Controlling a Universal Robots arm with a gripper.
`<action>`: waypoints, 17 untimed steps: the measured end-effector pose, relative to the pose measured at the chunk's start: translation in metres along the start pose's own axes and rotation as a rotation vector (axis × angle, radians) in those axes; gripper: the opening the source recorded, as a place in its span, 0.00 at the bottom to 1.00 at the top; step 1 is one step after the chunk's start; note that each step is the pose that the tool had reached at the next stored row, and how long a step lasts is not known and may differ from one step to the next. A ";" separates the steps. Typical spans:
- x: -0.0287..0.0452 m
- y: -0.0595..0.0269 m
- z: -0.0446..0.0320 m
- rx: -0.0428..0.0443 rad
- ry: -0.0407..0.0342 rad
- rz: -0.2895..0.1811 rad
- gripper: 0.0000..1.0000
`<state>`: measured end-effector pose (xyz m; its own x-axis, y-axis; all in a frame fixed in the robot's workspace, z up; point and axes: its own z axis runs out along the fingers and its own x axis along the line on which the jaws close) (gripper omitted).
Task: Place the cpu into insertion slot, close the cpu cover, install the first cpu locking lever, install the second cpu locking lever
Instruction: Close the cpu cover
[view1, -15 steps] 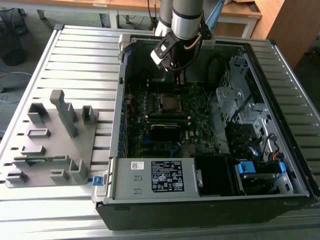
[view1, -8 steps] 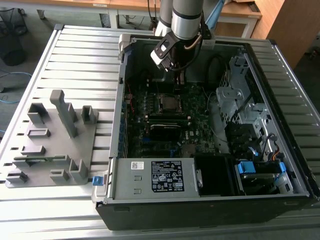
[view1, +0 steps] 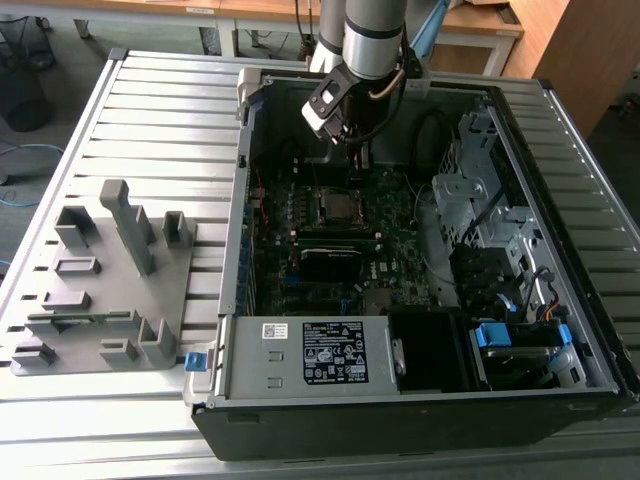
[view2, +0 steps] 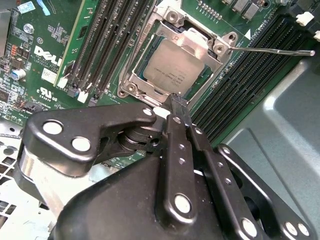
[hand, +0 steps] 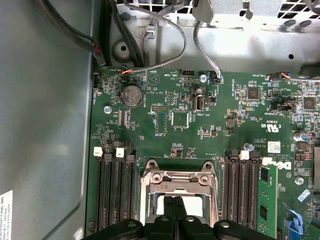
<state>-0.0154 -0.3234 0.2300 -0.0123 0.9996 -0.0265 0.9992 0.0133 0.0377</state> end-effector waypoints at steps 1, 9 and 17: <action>0.0000 0.0000 0.0000 0.0000 0.0000 0.000 0.10; 0.0000 0.0000 0.0000 0.0000 0.0001 0.000 0.10; 0.0000 0.0000 0.0001 -0.0008 0.0011 -0.030 0.10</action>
<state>-0.0154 -0.3234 0.2299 -0.0418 0.9988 -0.0265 0.9984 0.0428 0.0377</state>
